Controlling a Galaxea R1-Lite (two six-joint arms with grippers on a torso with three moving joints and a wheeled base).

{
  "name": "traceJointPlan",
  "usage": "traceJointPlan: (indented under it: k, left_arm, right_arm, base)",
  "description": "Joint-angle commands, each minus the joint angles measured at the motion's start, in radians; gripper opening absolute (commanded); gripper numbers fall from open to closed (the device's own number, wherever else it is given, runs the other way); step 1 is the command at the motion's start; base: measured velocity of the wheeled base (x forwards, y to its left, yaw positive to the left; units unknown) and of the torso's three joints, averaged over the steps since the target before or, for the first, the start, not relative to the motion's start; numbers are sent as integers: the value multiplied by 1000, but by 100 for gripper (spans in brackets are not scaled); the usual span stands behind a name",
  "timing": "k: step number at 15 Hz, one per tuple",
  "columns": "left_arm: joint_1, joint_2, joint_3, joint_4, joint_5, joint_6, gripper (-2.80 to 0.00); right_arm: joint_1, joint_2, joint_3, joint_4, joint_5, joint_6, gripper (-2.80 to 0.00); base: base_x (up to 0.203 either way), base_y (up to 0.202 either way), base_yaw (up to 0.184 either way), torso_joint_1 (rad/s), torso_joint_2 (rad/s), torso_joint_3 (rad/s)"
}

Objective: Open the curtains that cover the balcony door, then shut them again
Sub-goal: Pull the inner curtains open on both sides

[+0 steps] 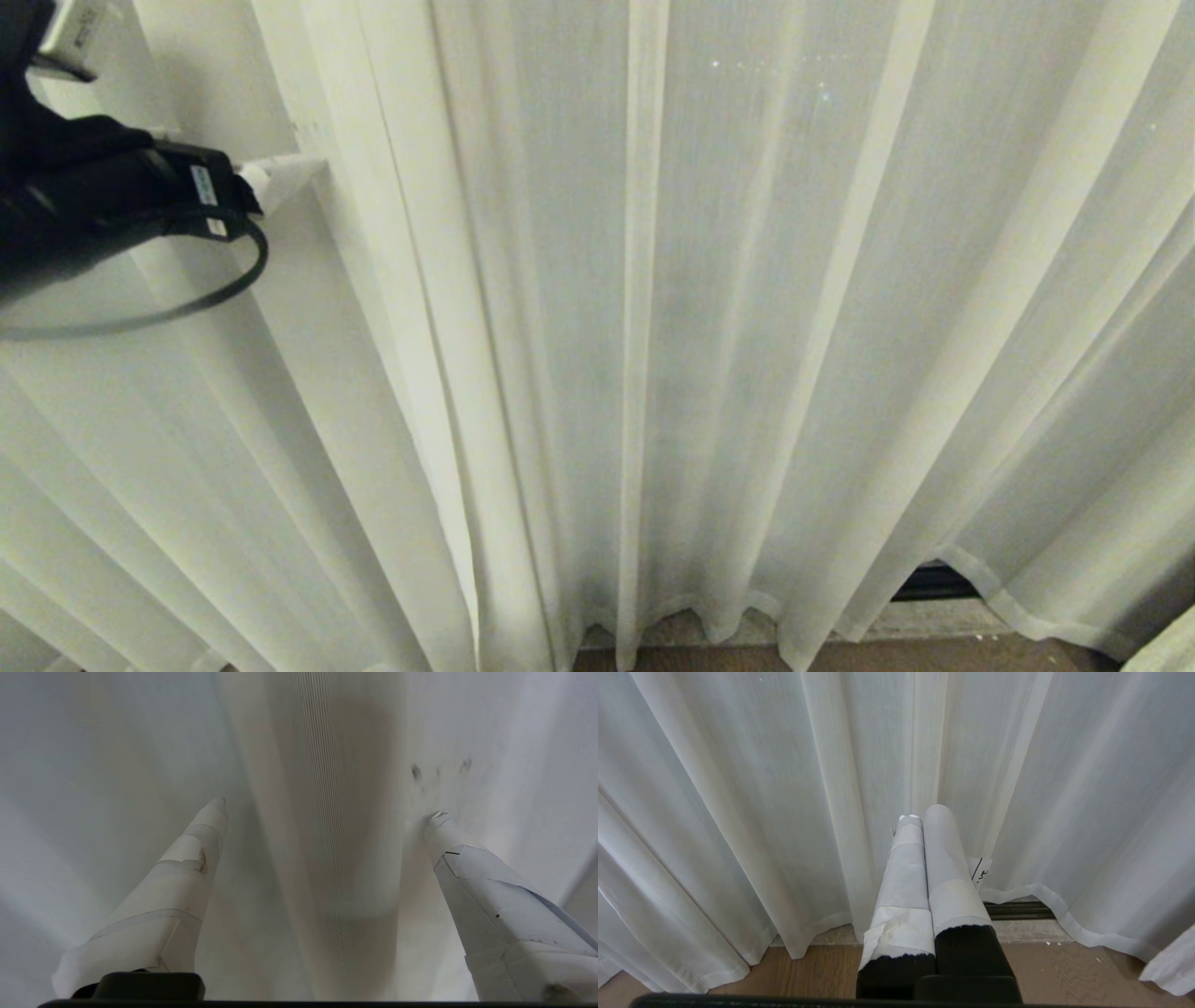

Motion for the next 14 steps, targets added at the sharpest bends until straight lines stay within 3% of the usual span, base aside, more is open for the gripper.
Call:
traceJointPlan:
  k: [1, 7, 12, 13, 14]
  left_arm:
    - [1, 89, -58, -6, 0, 1, 0]
    - [16, 250, -213, -67, -5, 4, 0]
    - [18, 286, -232, -72, -8, 6, 0]
    - [17, 287, -232, -72, -13, 10, -280]
    - [16, 287, -231, -72, -28, 14, -280]
  right_arm:
    - [0, 0, 0, 0, 0, 0, -280]
    - [0, 0, 0, 0, 0, 0, -280]
    - [0, 0, 0, 0, 0, 0, -280]
    - [1, 0, 0, 0, 0, 0, -280]
    - [1, 0, 0, 0, 0, 0, -280]
  base:
    - [0, 0, 0, 0, 0, 0]
    - [0, 0, 0, 0, 0, 0]
    - [0, 0, 0, 0, 0, 0]
    - [0, 0, 0, 0, 0, 0]
    - [0, 0, 0, 0, 0, 0]
